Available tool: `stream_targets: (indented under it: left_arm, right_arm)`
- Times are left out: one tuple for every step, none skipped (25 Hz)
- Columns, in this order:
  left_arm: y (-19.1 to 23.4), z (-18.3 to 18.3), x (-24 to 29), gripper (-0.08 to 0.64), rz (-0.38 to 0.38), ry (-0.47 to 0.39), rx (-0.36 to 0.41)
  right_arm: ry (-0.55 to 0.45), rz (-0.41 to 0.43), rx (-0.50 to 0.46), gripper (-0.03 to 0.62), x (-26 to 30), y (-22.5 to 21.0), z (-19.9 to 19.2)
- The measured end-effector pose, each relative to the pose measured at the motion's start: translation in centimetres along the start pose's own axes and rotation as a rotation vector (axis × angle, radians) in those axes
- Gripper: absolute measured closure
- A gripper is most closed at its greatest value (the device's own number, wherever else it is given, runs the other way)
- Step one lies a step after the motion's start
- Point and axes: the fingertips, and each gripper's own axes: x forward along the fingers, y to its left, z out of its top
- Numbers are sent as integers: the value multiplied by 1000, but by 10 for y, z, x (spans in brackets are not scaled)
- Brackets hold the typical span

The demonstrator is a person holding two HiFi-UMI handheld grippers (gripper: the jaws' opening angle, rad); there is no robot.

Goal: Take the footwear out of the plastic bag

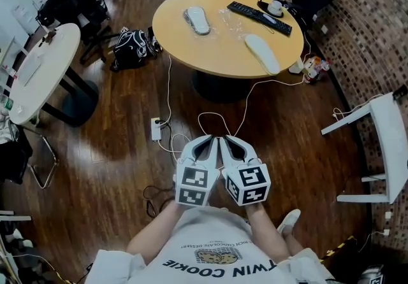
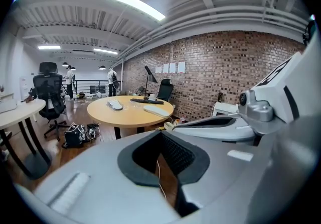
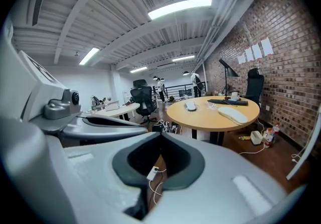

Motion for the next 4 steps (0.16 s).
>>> stream_targets:
  left_arm:
    - [-1,-1,0,557,-1,2,-2]
    - [-1,-1,1,557,-1,4,-3]
    - [-2,-2,1,557,-2,6,-4]
    - [-3,-3,1,557,-2,7,-4]
  right_arm:
    - [1,2,0,589,0,0,-1]
    - [1,3,0,589,0,0,-1]
    - [2,5,1,589,0,0,-2]
    - [3,6,2,589,-1,0,-3]
